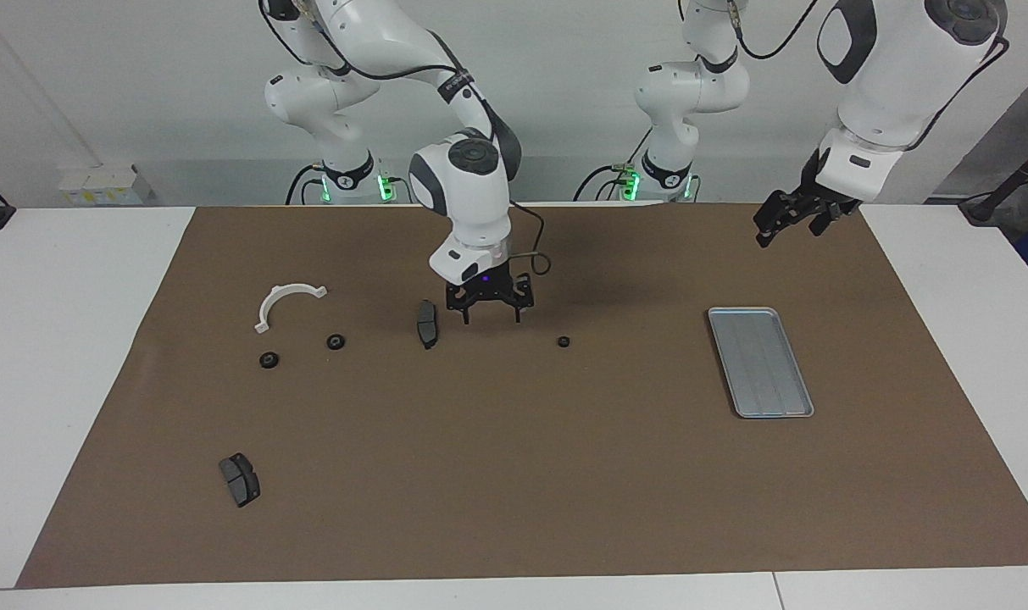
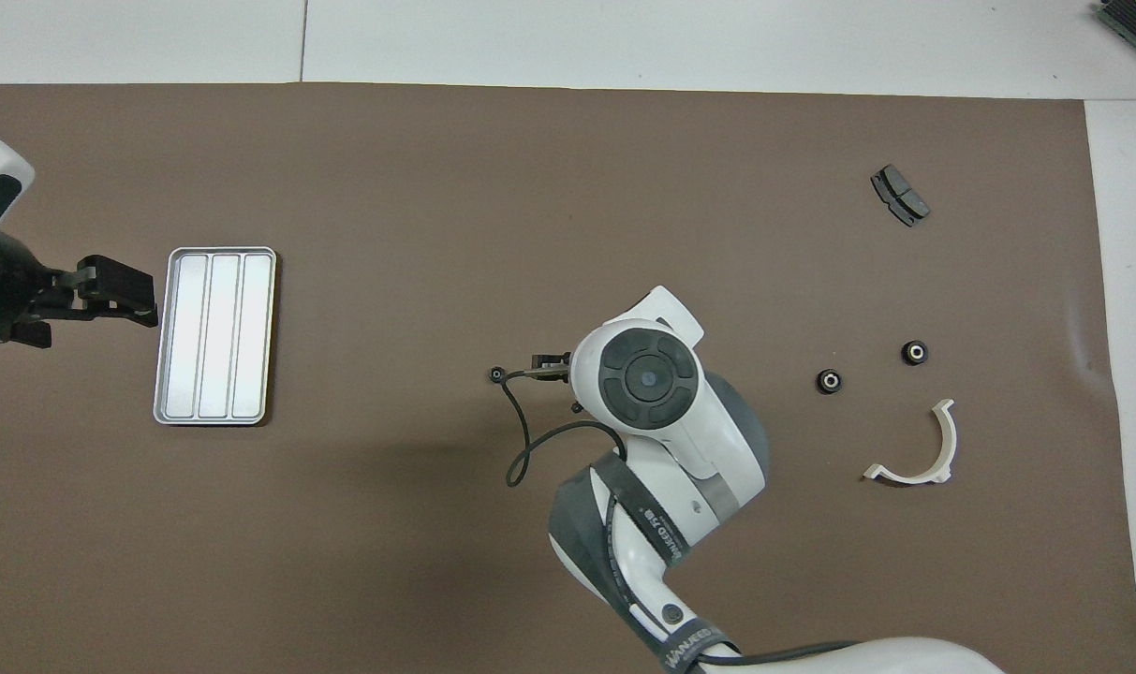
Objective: Place bearing gear from tray to pile
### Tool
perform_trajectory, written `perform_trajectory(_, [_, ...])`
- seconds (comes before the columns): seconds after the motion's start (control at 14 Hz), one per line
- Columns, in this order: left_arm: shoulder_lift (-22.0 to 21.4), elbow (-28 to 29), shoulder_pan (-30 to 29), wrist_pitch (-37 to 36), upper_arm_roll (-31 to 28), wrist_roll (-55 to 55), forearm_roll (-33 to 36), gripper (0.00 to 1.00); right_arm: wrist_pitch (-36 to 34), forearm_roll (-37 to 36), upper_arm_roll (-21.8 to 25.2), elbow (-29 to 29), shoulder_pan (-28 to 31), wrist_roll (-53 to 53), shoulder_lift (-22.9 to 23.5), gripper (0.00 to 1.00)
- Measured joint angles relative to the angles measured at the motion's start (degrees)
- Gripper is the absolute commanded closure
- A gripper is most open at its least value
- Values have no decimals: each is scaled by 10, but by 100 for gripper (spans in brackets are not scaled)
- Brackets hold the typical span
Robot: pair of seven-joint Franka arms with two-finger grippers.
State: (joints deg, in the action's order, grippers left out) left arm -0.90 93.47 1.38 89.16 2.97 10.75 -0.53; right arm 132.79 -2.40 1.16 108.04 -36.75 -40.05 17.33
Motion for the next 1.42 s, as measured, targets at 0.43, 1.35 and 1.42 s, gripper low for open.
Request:
perform_trajectory(0.43, [1, 0, -17, 3, 4, -34, 0, 0, -21, -2, 0, -152, -55, -69, 133, 0])
perform_trajectory(1.35, [-15, 48, -12, 38, 16, -37, 0, 0, 30, -12, 2, -154, -76, -71, 165, 40])
perform_trajectory(1.42, [-15, 48, -12, 38, 15, -37, 0, 0, 38, -12, 2, -146, -76, -71, 165, 41])
